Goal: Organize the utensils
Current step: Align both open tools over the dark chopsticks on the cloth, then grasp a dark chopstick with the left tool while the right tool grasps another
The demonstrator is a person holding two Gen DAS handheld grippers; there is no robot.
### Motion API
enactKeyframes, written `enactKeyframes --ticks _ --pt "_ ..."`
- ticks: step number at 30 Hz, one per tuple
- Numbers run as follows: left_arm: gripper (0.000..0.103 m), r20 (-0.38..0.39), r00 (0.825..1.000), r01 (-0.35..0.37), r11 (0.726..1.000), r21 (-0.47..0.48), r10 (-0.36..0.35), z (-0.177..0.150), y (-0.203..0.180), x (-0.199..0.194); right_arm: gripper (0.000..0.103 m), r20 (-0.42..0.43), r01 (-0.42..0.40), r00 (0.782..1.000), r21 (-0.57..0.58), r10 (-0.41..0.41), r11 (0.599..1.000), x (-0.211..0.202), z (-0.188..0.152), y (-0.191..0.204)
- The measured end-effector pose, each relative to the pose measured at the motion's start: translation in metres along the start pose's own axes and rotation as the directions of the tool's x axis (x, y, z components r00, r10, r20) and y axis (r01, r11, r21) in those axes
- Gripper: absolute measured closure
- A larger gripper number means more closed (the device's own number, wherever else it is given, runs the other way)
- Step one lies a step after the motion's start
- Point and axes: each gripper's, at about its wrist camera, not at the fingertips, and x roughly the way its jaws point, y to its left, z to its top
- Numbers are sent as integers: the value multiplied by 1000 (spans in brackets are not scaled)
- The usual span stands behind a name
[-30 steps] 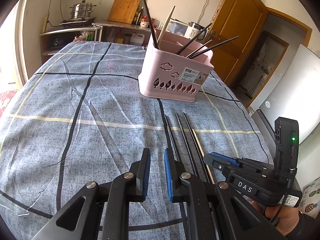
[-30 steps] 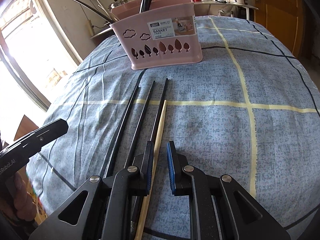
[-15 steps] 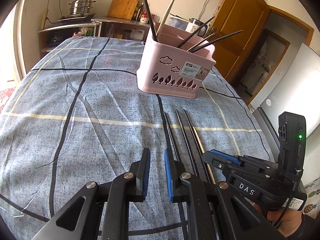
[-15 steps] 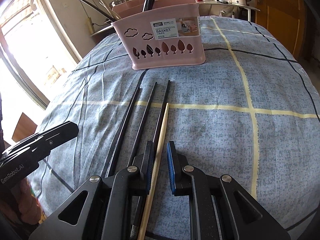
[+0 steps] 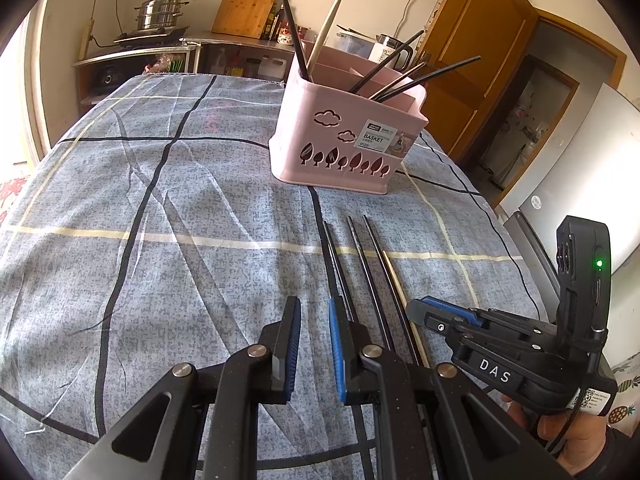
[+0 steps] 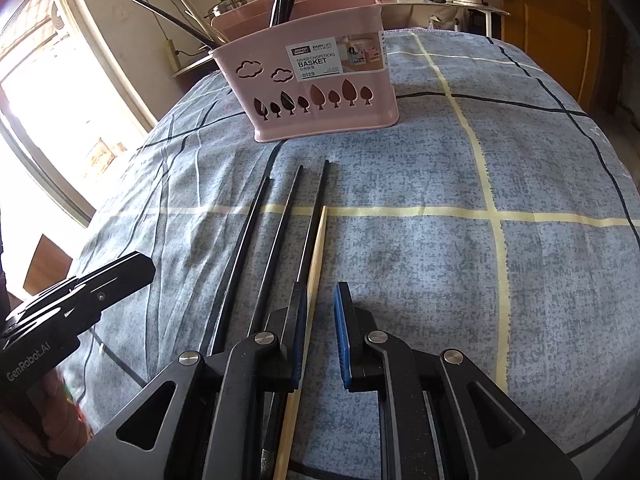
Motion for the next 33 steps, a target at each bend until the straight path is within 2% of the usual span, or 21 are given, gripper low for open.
enactKeyframes --ticks 3,6,13,17,24,32,33 --pt "89 0 1000 -2 1000 -6 2 0 2 0 89 0 -6 1000 -4 6 1000 1 0 3" --pt "89 -5 1000 2 1000 -8 -2 0 2 1 89 9 31 999 -31 -31 999 2 1 6" --pt "89 -16 1000 14 1000 -1 -14 1 -3 6 89 -3 54 999 -42 -54 998 7 10 8" --pt "89 -22 999 29 1000 7 -29 10 -5 13 89 12 13 1000 11 -13 1000 7 21 0" --pt "89 -58 995 77 997 -13 -78 35 -6 43 89 50 -21 999 5 20 1000 8 40 -6" --pt "89 -135 991 12 1000 25 -9 39 -21 84 89 67 -14 998 26 12 1000 3 42 -19" --pt "89 -119 993 3 999 42 2 38 -24 85 89 67 -14 998 27 12 1000 3 42 -20"
